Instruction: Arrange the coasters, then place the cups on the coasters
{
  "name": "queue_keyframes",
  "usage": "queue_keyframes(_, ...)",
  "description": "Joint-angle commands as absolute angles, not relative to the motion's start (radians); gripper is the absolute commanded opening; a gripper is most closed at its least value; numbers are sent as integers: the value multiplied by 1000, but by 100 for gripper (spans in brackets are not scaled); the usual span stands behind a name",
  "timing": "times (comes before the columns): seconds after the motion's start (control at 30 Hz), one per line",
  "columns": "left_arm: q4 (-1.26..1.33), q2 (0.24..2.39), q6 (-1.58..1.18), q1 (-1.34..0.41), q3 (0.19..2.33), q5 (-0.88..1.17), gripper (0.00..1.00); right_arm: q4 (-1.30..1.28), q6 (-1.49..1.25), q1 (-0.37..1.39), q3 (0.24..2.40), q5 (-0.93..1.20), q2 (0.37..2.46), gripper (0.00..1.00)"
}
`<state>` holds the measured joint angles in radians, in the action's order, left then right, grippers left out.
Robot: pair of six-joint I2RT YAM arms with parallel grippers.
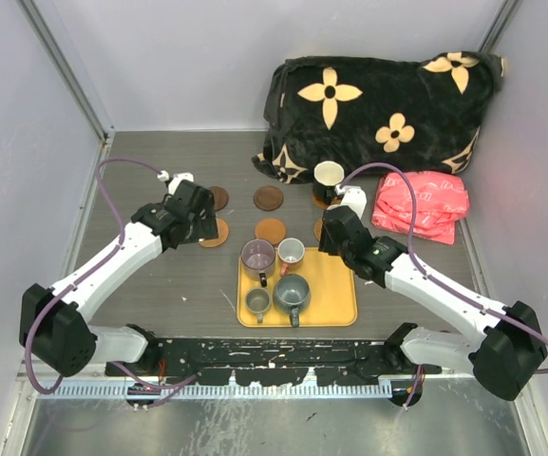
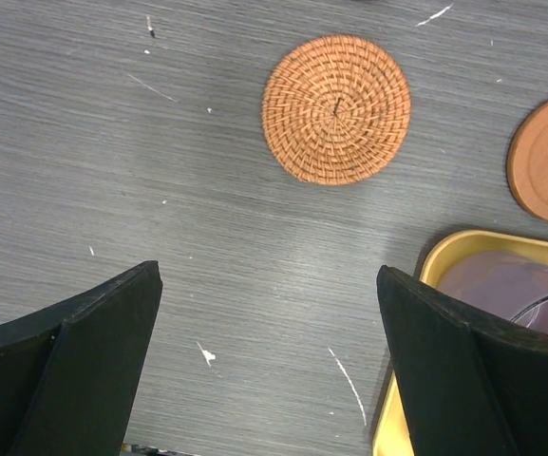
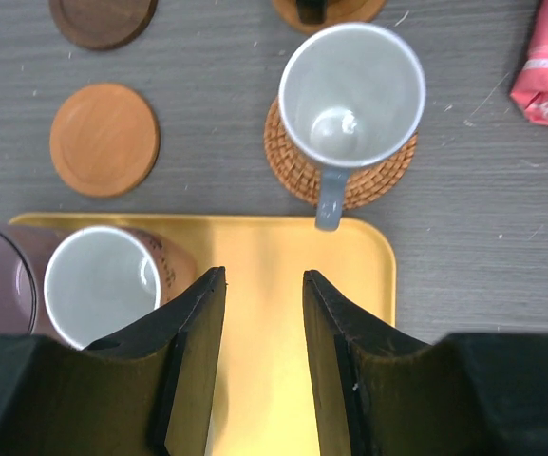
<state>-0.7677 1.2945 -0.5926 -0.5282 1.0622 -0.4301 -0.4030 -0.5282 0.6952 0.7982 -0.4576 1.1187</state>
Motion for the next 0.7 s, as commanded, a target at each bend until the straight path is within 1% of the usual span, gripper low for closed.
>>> queue_keyframes(0.0,-742,1288,-582,-529,1075,-389,99,-442,-561,727,840,-436,1096,44)
queue_keyframes(0.1,-742,1278,-580,-529,1066,-362,100,-440,-566,734,839,-434,1095,44)
queue_keyframes(0.2,-742,1278,-586,-531,1058,-324,99,-437,-562,736,840,-436,1095,45)
queue_keyframes(0.3,-747,1229,-594,-551,1050,-312,99,-431,-560,736,841,-440,1095,47)
queue_keyframes(0.33,-749,1223,-597,-560,1047,-314,99,-431,-559,735,843,-441,1093,48)
queue_keyframes(0.4,-755,1209,-605,-577,1041,-320,99,-427,-556,735,845,-443,1092,54)
queue_keyframes(0.5,-768,1197,-622,-596,1036,-334,100,-422,-546,736,853,-438,1094,55)
queue_keyframes(0.67,-787,1193,-656,-652,1032,-355,98,-412,-526,736,861,-435,1101,61)
